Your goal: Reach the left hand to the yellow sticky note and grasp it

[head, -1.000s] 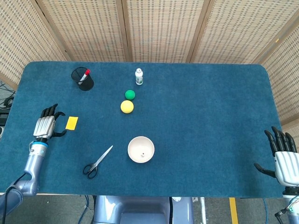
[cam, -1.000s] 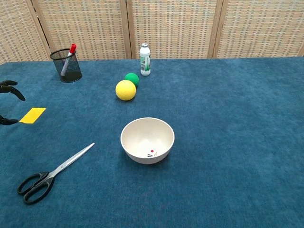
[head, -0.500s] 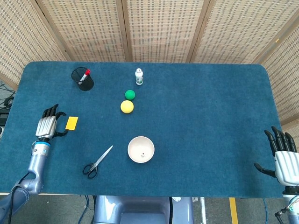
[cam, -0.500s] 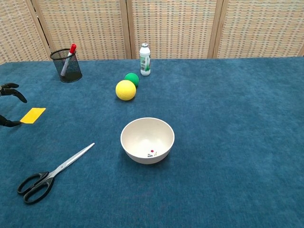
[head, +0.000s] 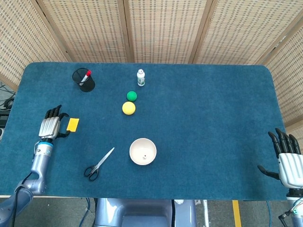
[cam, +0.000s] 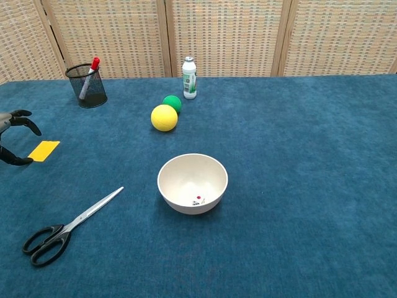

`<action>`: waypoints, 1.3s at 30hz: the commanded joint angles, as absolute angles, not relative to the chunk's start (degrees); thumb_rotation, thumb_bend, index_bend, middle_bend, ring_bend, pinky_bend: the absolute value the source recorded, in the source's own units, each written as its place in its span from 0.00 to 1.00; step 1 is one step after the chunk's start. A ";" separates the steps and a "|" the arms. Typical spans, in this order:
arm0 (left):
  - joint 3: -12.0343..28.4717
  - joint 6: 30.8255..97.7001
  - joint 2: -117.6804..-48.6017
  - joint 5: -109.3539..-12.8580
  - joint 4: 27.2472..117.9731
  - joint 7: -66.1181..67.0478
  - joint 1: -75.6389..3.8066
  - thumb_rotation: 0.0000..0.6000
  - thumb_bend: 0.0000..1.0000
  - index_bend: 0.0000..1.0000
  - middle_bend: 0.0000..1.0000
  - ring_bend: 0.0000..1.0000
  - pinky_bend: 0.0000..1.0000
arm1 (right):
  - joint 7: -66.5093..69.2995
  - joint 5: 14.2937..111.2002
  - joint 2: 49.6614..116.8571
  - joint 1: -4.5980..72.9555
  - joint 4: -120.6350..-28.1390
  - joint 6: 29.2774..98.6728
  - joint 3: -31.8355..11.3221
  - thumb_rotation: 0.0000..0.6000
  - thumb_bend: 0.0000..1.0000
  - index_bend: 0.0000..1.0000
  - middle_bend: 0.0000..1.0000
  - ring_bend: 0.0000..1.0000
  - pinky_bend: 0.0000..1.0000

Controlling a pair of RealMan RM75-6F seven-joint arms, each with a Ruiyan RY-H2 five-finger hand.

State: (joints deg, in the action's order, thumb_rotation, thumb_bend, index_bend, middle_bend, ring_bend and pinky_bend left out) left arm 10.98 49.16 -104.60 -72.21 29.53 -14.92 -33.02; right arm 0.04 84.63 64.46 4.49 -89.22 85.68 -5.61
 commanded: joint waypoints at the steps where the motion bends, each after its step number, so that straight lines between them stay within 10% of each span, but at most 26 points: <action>1: 11.29 49.03 -105.13 -72.20 28.86 -14.33 -33.70 1.00 0.25 0.30 0.00 0.00 0.00 | 0.08 84.54 64.51 4.53 -89.15 85.60 -5.64 1.00 0.00 0.00 0.00 0.00 0.00; 15: 15.04 56.30 -100.56 -72.27 36.06 -12.36 -36.32 1.00 0.28 0.30 0.00 0.00 0.00 | 0.00 84.20 64.76 4.78 -88.79 85.06 -5.62 1.00 0.00 0.00 0.00 0.00 0.00; 24: 8.97 47.92 -88.01 -72.55 51.28 -5.39 -33.15 1.00 0.30 0.36 0.00 0.00 0.00 | 0.55 84.31 64.37 4.57 -89.08 85.47 -5.62 1.00 0.00 0.00 0.00 0.00 0.00; 39: 7.08 45.72 -91.40 -72.74 45.57 -7.77 -32.71 1.00 0.42 0.52 0.00 0.00 0.00 | 0.21 84.12 64.58 4.72 -88.99 85.10 -5.56 1.00 0.00 0.00 0.00 0.00 0.00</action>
